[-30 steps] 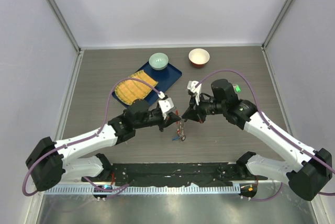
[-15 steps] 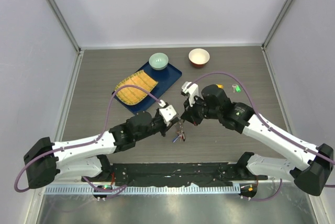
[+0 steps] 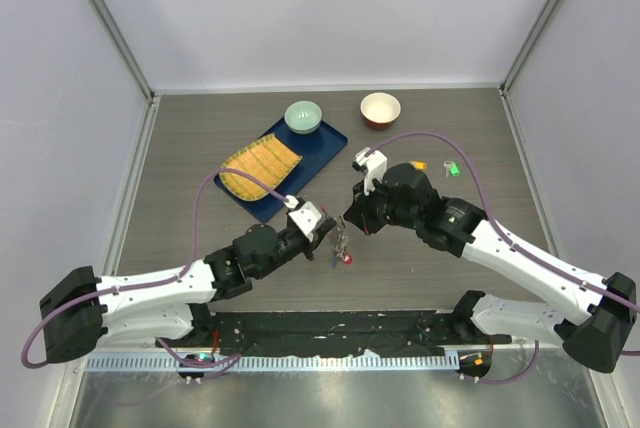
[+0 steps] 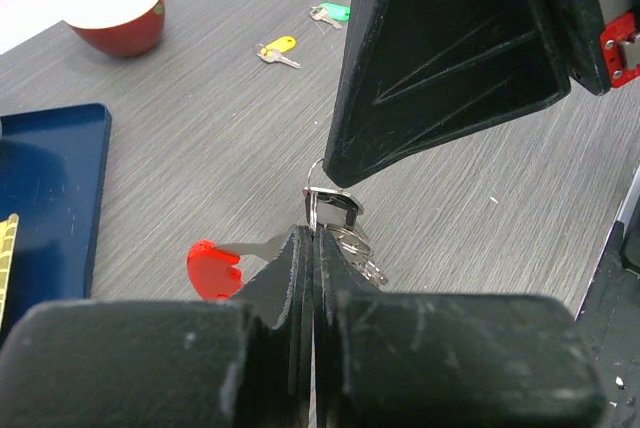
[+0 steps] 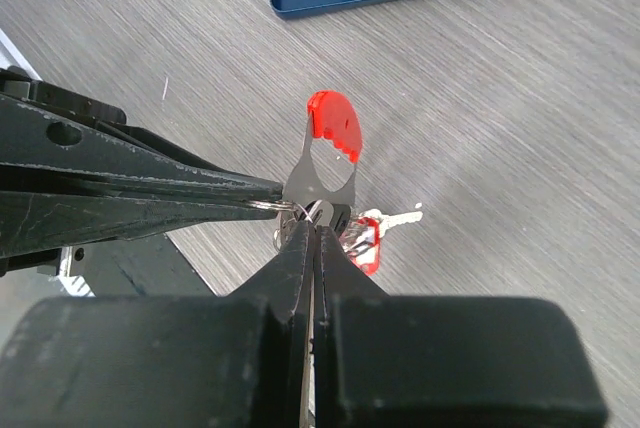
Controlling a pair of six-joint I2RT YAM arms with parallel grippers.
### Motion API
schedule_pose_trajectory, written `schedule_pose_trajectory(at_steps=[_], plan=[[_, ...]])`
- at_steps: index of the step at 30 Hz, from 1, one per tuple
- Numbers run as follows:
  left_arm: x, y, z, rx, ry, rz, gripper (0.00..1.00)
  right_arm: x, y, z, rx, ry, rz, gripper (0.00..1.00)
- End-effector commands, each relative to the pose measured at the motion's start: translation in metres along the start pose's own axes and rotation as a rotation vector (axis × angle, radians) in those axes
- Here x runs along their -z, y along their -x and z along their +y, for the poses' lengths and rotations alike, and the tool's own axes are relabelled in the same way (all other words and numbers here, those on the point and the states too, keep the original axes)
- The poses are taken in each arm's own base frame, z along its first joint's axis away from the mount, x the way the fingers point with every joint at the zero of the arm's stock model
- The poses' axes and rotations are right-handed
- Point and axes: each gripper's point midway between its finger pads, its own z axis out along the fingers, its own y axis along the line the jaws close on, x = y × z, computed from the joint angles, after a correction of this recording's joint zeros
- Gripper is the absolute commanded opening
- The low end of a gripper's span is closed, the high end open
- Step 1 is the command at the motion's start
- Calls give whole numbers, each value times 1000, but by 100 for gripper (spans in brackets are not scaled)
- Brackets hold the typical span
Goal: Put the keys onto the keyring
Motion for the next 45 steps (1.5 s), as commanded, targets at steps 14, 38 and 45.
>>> schedule_pose_trajectory(at_steps=[14, 38, 45], plan=[[20, 45, -3, 38, -22, -289, 0, -20, -17, 1, -143, 16, 39, 1], [37, 20, 9, 62, 32, -271, 3, 6, 46, -23, 96, -88, -112, 1], [40, 16, 18, 77, 84, -247, 36, 16, 65, -14, 164, -48, -161, 1]])
